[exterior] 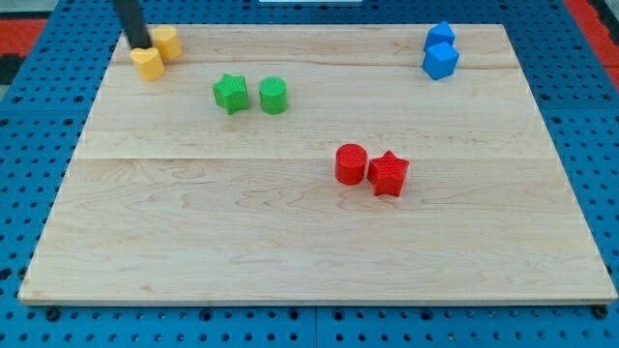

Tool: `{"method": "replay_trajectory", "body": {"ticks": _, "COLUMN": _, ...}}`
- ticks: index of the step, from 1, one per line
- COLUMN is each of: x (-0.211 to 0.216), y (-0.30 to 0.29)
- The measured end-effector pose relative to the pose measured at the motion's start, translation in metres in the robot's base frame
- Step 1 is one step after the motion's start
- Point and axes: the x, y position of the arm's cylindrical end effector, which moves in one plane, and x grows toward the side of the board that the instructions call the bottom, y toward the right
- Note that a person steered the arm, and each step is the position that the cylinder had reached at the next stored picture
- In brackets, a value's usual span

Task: Move the yellow hexagon to the bottom of the blue cube

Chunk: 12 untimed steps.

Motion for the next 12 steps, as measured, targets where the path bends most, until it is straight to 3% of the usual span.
{"method": "replay_trajectory", "body": {"ticks": 2, "x": -0.024, "y": 0.021}}
{"method": "replay_trajectory", "body": {"ticks": 4, "x": 0.012, "y": 0.187}}
{"method": "replay_trajectory", "body": {"ticks": 6, "x": -0.036, "y": 0.182}}
{"method": "replay_trajectory", "body": {"ticks": 7, "x": -0.029, "y": 0.252}}
{"method": "replay_trajectory", "body": {"ticks": 9, "x": 0.045, "y": 0.283}}
{"method": "replay_trajectory", "body": {"ticks": 10, "x": 0.048, "y": 0.265}}
{"method": "replay_trajectory", "body": {"ticks": 12, "x": 0.091, "y": 0.337}}
